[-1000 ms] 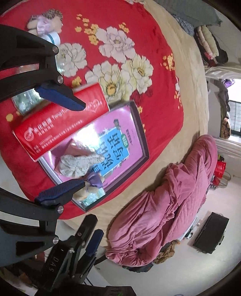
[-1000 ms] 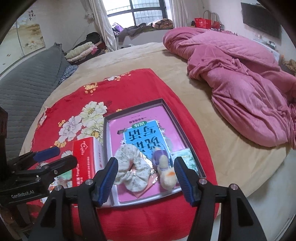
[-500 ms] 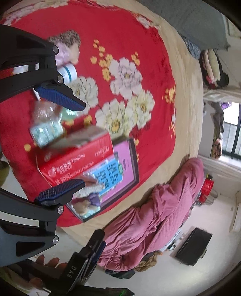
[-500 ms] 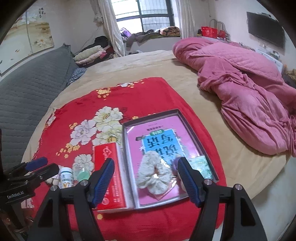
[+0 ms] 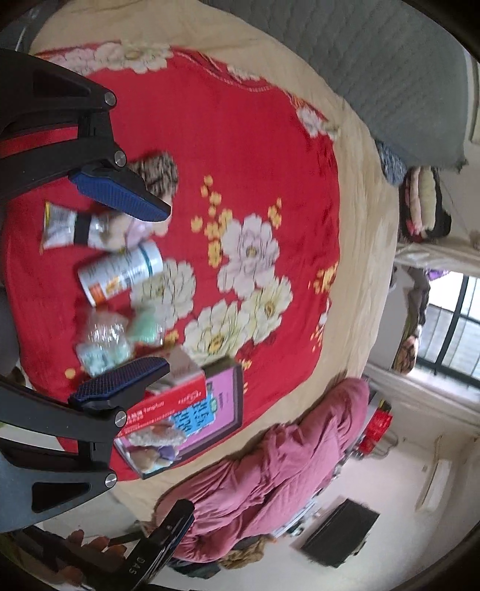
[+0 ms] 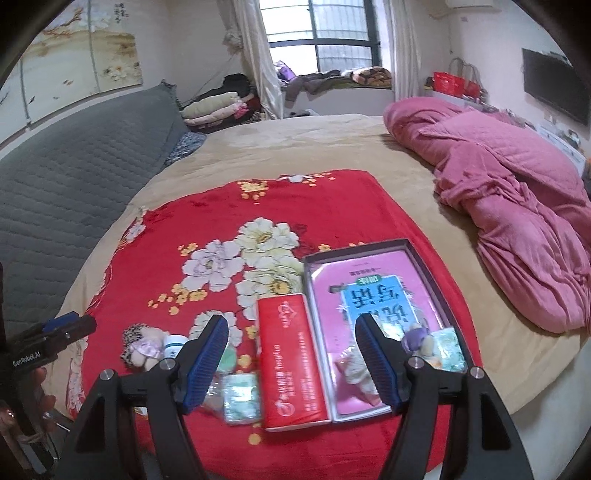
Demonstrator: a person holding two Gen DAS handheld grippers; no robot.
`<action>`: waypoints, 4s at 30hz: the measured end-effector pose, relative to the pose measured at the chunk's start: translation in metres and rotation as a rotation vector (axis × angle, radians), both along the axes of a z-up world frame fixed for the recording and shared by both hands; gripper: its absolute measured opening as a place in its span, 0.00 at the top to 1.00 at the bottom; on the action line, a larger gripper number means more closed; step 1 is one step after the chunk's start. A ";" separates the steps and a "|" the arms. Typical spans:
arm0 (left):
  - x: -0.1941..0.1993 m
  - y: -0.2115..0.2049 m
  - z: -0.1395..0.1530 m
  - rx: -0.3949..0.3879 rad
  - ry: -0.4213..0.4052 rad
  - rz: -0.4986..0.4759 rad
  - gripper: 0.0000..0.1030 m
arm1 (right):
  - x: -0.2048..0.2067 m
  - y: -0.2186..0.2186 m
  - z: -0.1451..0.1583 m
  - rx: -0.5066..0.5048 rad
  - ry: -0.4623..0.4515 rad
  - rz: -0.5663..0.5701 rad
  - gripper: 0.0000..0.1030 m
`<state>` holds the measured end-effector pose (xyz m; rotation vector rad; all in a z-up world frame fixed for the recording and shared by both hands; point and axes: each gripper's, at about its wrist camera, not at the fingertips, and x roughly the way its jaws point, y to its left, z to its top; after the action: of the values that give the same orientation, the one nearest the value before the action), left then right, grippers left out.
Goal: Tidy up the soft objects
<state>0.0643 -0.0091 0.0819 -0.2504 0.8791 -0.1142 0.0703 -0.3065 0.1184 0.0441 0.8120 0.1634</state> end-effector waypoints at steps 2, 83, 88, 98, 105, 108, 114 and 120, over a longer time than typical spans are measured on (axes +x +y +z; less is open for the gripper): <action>-0.005 0.013 -0.001 -0.001 0.002 0.024 0.25 | -0.002 0.011 0.002 -0.002 -0.003 0.019 0.31; 0.013 0.022 -0.193 0.000 0.357 -0.041 0.25 | 0.062 0.141 -0.158 -0.179 0.288 0.217 0.31; 0.019 0.016 -0.194 0.001 0.352 -0.052 0.25 | 0.064 0.141 -0.166 -0.193 0.298 0.218 0.31; 0.024 0.011 -0.195 -0.023 0.348 -0.091 0.36 | 0.075 0.144 -0.182 -0.208 0.327 0.205 0.31; 0.029 0.016 -0.199 -0.054 0.357 -0.074 0.46 | 0.083 0.148 -0.185 -0.247 0.316 0.204 0.31; 0.029 0.015 -0.200 -0.052 0.357 -0.071 0.46 | 0.085 0.151 -0.186 -0.271 0.312 0.209 0.31; 0.030 0.011 -0.201 -0.029 0.358 -0.070 0.46 | 0.085 0.160 -0.193 -0.357 0.311 0.234 0.31; 0.031 0.013 -0.201 -0.038 0.363 -0.065 0.46 | 0.086 0.168 -0.199 -0.406 0.338 0.261 0.31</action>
<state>0.0955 0.0034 -0.1196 -0.2833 1.2471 -0.1484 0.1564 -0.1384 -0.0802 -0.4285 1.1748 0.2377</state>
